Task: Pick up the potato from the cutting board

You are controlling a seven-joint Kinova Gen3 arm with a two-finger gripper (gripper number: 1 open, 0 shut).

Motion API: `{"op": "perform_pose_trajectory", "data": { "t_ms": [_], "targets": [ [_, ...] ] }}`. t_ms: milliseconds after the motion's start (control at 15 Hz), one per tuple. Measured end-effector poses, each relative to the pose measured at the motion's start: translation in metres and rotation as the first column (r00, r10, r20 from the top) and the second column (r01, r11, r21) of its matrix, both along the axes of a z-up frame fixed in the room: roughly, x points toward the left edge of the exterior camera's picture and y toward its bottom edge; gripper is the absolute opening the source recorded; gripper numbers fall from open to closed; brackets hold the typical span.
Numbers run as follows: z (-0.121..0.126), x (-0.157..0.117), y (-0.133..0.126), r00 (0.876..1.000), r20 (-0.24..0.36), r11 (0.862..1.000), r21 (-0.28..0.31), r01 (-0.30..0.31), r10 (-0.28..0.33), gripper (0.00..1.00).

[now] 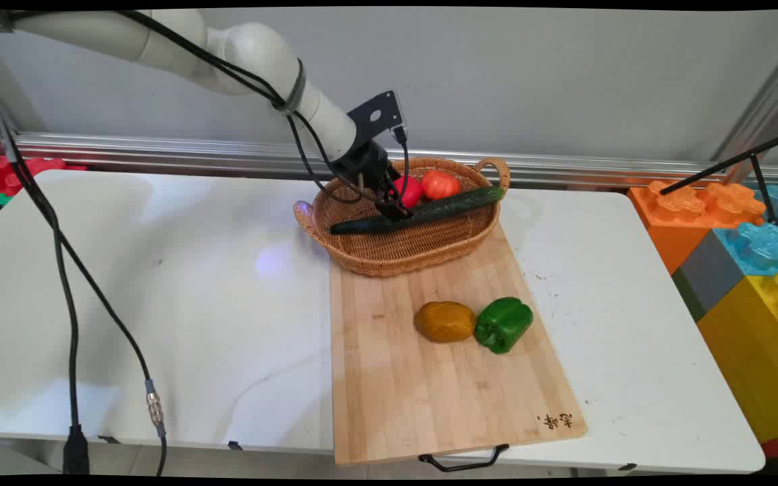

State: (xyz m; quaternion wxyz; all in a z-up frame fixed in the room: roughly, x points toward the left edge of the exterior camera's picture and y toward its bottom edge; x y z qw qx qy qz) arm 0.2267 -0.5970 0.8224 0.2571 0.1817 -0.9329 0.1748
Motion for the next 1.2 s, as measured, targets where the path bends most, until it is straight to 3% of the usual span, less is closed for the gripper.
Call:
{"op": "perform_pose_trajectory", "data": {
  "t_ms": [733,933,1200],
  "targets": [
    [0.079,-0.032,0.063,1.000,-0.026,1.000,0.029,-0.010,0.011,1.00],
    [0.102,-0.047,0.097,1.000,-0.027,0.997,0.072,-0.007,0.009,1.00],
    [0.111,-0.052,0.132,1.000,0.008,0.992,0.129,-0.002,0.001,1.00]
  ]
}}
